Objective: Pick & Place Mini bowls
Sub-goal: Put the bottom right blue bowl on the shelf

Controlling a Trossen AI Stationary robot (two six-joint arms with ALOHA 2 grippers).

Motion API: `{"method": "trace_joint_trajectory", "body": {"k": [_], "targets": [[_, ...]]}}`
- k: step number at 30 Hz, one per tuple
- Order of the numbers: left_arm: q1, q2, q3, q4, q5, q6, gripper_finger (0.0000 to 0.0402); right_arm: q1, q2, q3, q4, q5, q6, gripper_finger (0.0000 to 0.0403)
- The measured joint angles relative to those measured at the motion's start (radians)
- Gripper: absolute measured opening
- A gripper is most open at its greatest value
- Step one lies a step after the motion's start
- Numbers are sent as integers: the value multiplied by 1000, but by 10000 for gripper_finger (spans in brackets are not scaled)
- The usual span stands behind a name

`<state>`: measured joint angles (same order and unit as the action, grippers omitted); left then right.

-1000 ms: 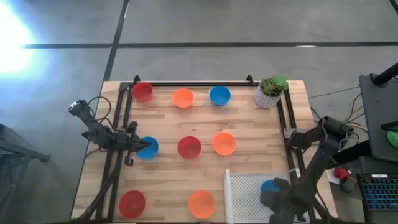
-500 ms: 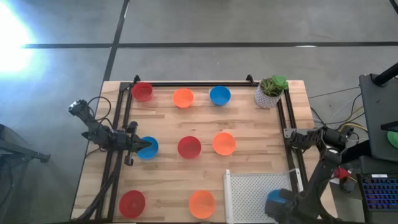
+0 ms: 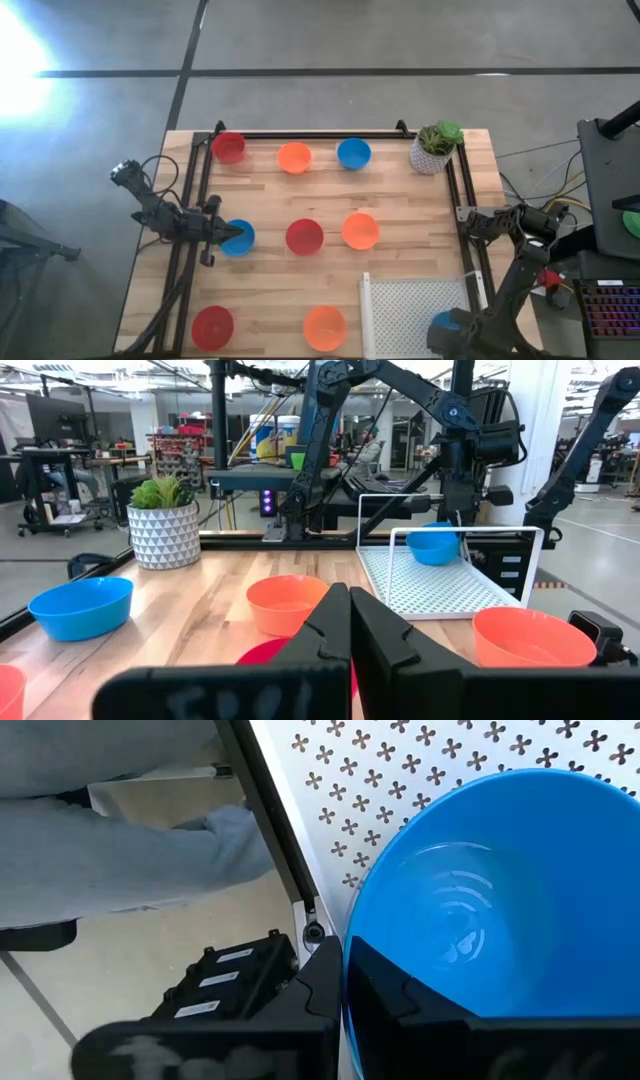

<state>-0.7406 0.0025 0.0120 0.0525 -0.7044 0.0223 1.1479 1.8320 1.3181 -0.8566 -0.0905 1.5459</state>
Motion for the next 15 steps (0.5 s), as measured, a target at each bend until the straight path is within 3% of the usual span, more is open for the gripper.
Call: {"method": "trace_joint_trajectory", "body": {"k": [15], "targets": [[0, 0, 0, 0, 0, 0, 0, 0, -2, -6, 0, 0, -13, 13]]}}
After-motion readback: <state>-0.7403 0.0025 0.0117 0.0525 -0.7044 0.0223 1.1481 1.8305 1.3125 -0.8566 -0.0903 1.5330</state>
